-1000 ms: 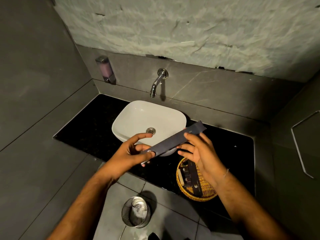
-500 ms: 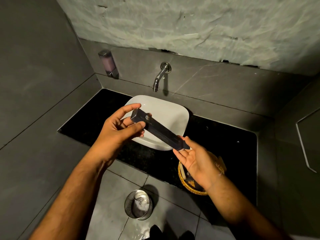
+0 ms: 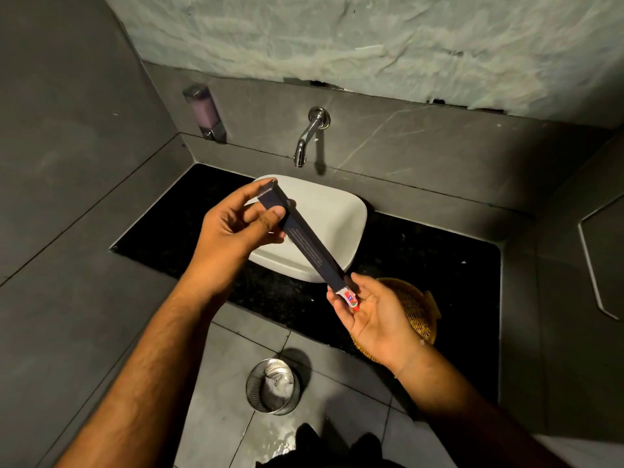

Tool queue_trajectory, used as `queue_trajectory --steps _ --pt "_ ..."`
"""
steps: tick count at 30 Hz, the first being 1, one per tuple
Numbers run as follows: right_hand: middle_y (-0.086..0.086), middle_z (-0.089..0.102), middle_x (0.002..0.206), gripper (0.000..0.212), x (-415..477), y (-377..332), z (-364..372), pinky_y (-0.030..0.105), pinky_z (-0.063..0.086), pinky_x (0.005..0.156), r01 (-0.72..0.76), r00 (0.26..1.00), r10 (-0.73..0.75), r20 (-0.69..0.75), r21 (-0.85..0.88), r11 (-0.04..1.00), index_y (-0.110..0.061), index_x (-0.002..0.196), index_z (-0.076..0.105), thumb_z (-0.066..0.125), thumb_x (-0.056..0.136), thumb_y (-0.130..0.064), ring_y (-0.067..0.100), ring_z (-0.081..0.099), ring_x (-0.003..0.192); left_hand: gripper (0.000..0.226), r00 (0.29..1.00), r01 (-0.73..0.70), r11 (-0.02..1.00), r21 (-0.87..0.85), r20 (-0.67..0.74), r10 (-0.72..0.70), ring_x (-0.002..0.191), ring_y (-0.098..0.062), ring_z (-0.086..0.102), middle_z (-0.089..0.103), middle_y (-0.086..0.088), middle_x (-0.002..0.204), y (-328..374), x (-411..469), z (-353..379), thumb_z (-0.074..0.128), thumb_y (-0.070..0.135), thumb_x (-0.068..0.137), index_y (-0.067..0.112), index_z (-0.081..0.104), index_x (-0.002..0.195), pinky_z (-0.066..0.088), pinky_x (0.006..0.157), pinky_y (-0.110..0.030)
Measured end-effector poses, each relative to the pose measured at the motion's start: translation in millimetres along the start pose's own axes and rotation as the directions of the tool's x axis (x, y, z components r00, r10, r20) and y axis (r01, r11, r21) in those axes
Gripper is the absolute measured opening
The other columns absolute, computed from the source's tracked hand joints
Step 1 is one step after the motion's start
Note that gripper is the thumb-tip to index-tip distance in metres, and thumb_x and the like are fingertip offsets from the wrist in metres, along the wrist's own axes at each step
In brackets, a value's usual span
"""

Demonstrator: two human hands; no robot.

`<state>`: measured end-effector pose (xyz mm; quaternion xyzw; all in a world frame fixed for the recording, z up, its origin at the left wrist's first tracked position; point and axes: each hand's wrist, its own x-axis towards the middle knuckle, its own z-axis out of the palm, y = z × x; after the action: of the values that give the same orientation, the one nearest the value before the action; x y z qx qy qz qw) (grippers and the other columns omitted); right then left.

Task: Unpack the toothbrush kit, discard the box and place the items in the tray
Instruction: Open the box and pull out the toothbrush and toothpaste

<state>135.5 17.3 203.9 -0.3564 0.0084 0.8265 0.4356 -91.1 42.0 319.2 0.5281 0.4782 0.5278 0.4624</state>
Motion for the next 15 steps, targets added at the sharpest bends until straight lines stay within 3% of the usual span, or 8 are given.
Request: queue_trajectory --steps 6,11,15 --pt "0.016 0.072 0.093 0.027 -3.2 -10.1 -18.7 0.017 0.061 0.059 0.002 1.000 0.002 0.018 -0.237 0.972 0.000 0.103 0.073 0.078 0.078 -0.008 0.016 0.073 0.072 0.040 0.995 0.059 0.998 -0.013 -0.084 -0.060 0.089 -0.016 0.073 0.081 0.006 0.091 -13.5 0.1 -14.9 0.063 0.015 0.108 0.012 0.063 0.148 0.064 0.093 -0.038" --pt "0.012 0.077 0.094 0.038 -11.6 -26.8 -41.4 0.018 0.062 0.065 -0.003 1.000 0.011 0.019 -0.388 0.922 -0.002 0.119 0.076 0.075 0.080 -0.004 0.015 0.072 0.076 0.038 0.984 0.103 0.993 -0.064 -0.140 -0.111 0.087 -0.014 0.071 0.079 0.005 0.094 -28.2 -0.3 -21.4 0.062 0.019 0.110 0.004 0.063 0.145 0.062 0.096 -0.042" --pt "0.014 0.079 0.093 0.022 -13.7 -40.1 -59.0 0.021 0.064 0.064 0.008 0.998 -0.035 -0.059 -0.409 0.913 -0.001 0.112 0.078 0.069 0.092 0.004 0.017 0.075 0.073 0.035 0.972 0.132 0.989 -0.070 -0.184 -0.142 0.091 -0.013 0.071 0.079 -0.002 0.106 -38.4 1.6 -21.6 0.062 0.023 0.110 0.006 0.065 0.141 0.059 0.098 -0.045"
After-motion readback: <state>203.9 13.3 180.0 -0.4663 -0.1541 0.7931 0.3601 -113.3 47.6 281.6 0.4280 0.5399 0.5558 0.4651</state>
